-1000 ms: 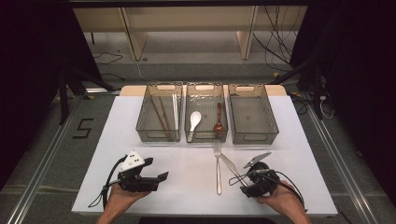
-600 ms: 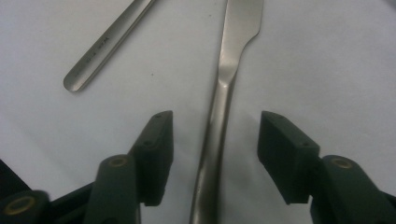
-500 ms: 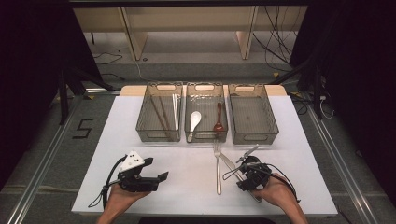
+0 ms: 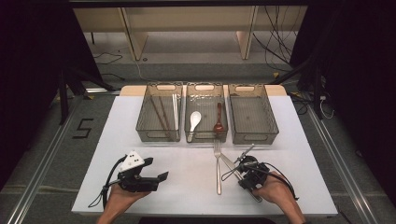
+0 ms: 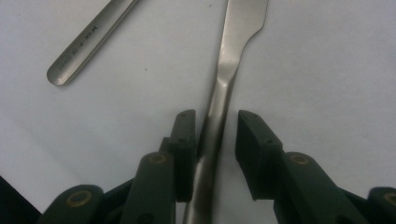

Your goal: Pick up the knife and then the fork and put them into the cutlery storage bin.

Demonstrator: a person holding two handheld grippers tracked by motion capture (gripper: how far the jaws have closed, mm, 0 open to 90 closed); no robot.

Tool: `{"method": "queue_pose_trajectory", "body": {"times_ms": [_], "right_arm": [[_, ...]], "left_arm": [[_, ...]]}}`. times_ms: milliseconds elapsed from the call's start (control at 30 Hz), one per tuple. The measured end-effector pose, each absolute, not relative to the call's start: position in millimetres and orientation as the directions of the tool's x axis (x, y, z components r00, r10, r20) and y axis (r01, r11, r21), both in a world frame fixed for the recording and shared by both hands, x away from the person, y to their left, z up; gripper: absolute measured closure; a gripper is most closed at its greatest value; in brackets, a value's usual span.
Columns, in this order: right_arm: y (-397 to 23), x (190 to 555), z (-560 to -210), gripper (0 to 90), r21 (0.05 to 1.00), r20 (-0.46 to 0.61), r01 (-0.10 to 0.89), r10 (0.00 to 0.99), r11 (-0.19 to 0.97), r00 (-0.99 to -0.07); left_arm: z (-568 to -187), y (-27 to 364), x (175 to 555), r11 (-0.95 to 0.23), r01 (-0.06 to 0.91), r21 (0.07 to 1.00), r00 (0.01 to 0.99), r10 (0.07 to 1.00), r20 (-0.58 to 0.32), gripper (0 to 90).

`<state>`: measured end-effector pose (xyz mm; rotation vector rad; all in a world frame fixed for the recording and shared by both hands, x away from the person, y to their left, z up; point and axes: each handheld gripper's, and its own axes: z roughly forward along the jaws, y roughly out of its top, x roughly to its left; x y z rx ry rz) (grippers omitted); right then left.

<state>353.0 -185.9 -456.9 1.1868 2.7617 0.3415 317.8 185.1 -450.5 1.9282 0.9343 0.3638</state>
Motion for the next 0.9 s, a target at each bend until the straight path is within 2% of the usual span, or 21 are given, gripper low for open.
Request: {"method": "queue_pose_trajectory", "body": {"times_ms": [333,900], "right_arm": [[-182.6,355.3,-456.6,75.1,0.229,-0.021,0.695,0.717,0.682,-0.696],[-182.3,360.8,-456.3,77.2,0.203,0.004,0.717,0.732,0.667,-0.682]], "left_arm": [[-450.4,184.8,317.7,-0.277,0.46,0.844,0.666,0.736,-0.121,19.4],[-450.2,183.7,318.0,-0.279,0.458,0.844,0.668,0.734,-0.12,19.5]]}}
